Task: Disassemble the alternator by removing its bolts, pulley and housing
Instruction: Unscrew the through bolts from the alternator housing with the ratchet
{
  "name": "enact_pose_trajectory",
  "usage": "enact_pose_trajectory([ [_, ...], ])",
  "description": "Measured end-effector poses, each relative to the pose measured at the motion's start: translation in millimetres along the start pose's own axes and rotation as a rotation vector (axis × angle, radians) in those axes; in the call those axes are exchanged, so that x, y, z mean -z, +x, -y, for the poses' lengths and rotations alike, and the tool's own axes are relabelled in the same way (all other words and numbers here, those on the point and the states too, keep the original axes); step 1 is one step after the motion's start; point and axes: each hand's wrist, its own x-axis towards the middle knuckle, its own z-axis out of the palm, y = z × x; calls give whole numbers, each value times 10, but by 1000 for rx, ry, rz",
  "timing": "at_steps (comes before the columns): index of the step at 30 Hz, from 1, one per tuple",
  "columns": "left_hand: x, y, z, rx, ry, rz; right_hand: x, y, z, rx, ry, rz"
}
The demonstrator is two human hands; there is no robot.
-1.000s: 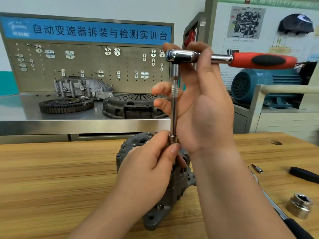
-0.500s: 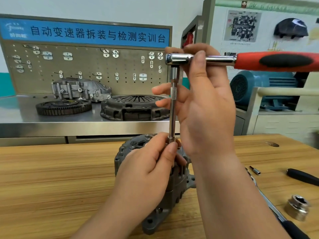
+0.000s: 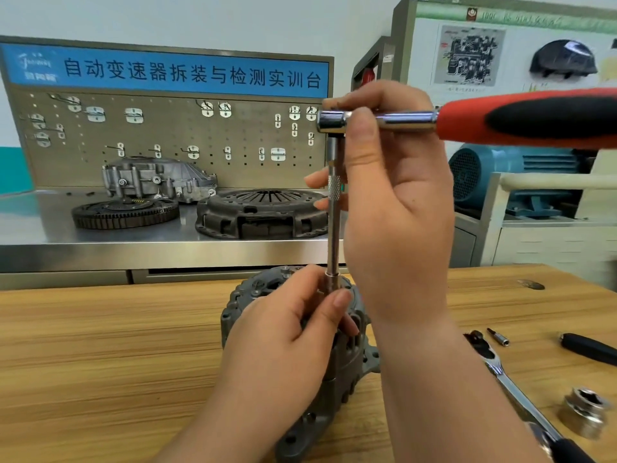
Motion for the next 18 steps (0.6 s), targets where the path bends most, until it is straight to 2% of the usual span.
enact_pose_trajectory([
  [5,24,-19,10,-71,46,-18,13,18,16,-393,510,15],
  [7,24,-10,12,-59,66,-10,41,36,4,-486,695,22],
  [9,23,-5,-2,-45,84,-5,63,42,2,-520,754,27],
  [12,16,-7,-7,-21,88,-28,64,35,1,-385,521,-12],
  [14,9,-4,-11,-4,78,-39,49,31,-5,-129,187,-28],
  [16,-1,1,-5,-5,78,-47,38,7,-36,81,-10,-15],
  [18,-3,1,0,-19,77,-46,24,14,-15,11,42,-19],
])
